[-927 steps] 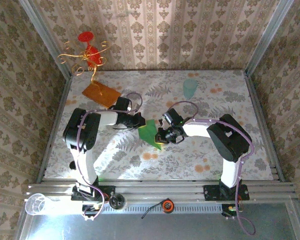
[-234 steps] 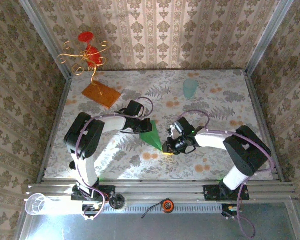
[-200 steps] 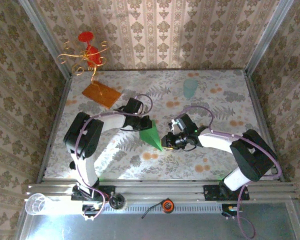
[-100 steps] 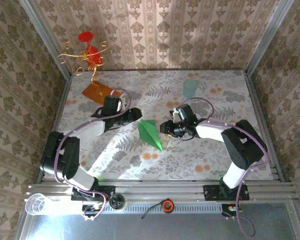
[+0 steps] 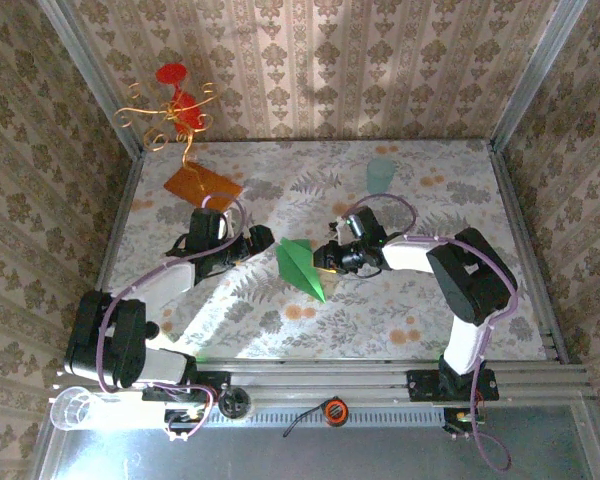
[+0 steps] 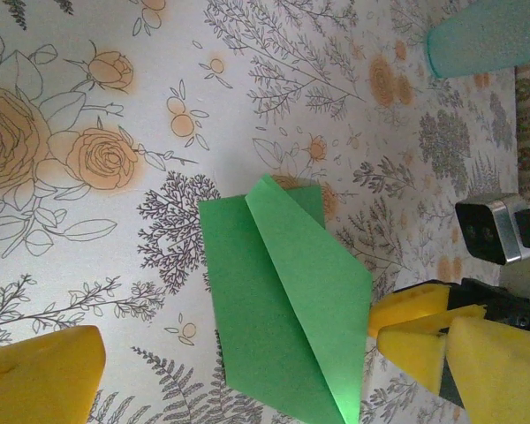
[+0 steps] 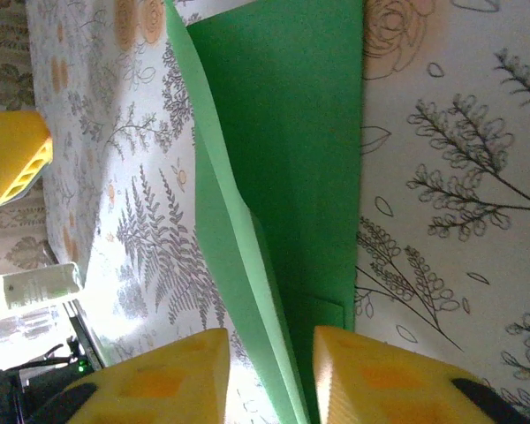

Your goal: Fold a paper plane with a square sheet of paper (pick it up from the middle)

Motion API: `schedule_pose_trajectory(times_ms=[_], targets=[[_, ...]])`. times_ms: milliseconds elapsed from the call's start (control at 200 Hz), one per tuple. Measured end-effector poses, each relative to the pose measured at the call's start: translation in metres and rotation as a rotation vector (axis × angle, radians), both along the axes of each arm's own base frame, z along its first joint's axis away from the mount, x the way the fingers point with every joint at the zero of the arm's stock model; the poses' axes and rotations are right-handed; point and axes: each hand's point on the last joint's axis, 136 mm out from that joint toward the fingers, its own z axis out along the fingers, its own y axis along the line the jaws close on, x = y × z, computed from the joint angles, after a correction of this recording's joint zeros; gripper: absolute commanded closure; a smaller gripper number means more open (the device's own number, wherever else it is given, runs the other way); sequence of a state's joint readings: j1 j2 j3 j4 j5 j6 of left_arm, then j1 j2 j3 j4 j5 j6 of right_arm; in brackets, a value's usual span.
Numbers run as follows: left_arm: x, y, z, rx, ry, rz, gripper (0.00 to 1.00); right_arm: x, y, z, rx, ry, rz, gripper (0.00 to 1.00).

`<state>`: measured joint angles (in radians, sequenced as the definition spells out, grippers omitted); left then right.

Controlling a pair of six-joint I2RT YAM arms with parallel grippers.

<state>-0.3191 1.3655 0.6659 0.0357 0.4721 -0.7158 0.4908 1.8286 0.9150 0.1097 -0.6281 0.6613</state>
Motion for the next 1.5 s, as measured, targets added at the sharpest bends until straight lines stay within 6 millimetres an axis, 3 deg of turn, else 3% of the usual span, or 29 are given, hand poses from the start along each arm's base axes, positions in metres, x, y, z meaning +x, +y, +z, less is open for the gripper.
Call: schedule_pose_trajectory(times_ms=[125,300,590,1070,1185,1295,1415,1500], targets=[[0.001,-0.001,0.002,-0.007,-0.011,-0.002,0.00,0.000,0.002,-0.005,0.006,0.011,0.012,0.74],[0.002,-0.002,0.004,-0.017,-0.015,-0.002,0.00,0.000,0.005,-0.010,0.011,0.029,0.023,0.86],[-0.002,-0.013,0.002,-0.053,0.013,-0.021,0.02,0.012,0.012,0.002,0.066,0.027,-0.028,0.91],[-0.062,-0.073,-0.030,-0.145,0.224,-0.029,0.02,0.035,0.016,0.017,0.164,0.146,-0.249,0.91],[-0.070,-0.086,-0.034,-0.155,0.257,-0.012,0.06,0.038,0.017,0.021,0.188,0.156,-0.269,0.91],[-0.073,-0.096,-0.041,-0.165,0.279,-0.002,0.17,0.041,0.019,0.024,0.204,0.160,-0.279,0.91],[-0.068,-0.101,-0.048,-0.181,0.295,0.025,0.30,0.041,0.019,0.025,0.210,0.164,-0.285,0.91],[-0.064,-0.102,-0.048,-0.192,0.282,0.037,0.33,0.041,0.019,0.025,0.214,0.168,-0.289,0.91]])
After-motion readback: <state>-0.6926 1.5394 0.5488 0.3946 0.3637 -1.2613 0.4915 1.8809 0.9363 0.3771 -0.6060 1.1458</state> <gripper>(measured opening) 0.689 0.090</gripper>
